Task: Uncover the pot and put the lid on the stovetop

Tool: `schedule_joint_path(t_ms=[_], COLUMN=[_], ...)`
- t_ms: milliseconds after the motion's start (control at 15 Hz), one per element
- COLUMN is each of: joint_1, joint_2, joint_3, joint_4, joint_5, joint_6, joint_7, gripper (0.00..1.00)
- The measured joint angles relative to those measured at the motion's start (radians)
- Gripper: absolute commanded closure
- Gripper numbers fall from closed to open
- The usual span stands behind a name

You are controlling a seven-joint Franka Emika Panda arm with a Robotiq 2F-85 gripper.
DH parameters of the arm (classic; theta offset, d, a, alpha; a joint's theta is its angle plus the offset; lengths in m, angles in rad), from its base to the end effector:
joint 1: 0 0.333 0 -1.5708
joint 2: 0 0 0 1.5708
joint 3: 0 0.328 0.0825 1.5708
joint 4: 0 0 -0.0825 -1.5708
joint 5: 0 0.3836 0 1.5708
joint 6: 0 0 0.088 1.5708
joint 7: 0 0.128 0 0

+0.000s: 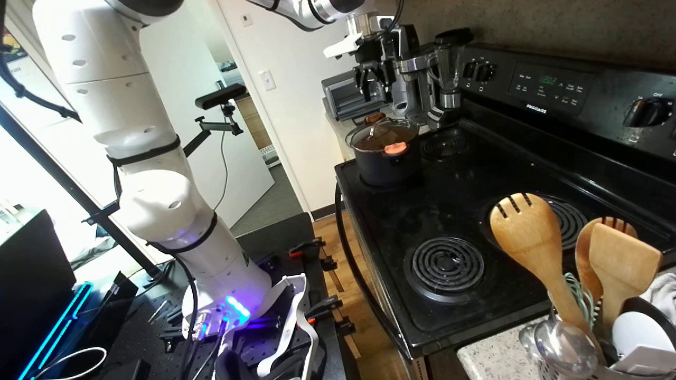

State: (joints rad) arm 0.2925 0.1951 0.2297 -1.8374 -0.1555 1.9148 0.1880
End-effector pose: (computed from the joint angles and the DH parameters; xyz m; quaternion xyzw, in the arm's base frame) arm 0.5274 0.2806 0.4076 0.9780 0.1948 -0.0349 0.0657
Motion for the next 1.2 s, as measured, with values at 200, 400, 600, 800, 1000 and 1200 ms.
schedule_joint_path(t_ms=[200, 400, 600, 800, 1000, 1200], joint_1=[0.014, 0.016, 0.019, 0.019, 0.019, 0.016], joint_2=[0.022, 0.060, 0.105, 0.117, 0.117, 0.120], joint_3=[0.008, 0.010, 0.010, 0.010, 0.010, 0.006], joint_4=[0.014, 0.021, 0.028, 0.028, 0.030, 0.030], joint_5=[0.000, -0.001, -0.021, -0.023, -0.023, -0.019], joint_6=[0.002, 0.014, 0.043, 0.044, 0.044, 0.042], joint_7=[-0.069, -0.151, -0.209, -0.209, -0.209, -0.203], gripper=[0.00, 0.00, 0.00, 0.00, 0.00, 0.00])
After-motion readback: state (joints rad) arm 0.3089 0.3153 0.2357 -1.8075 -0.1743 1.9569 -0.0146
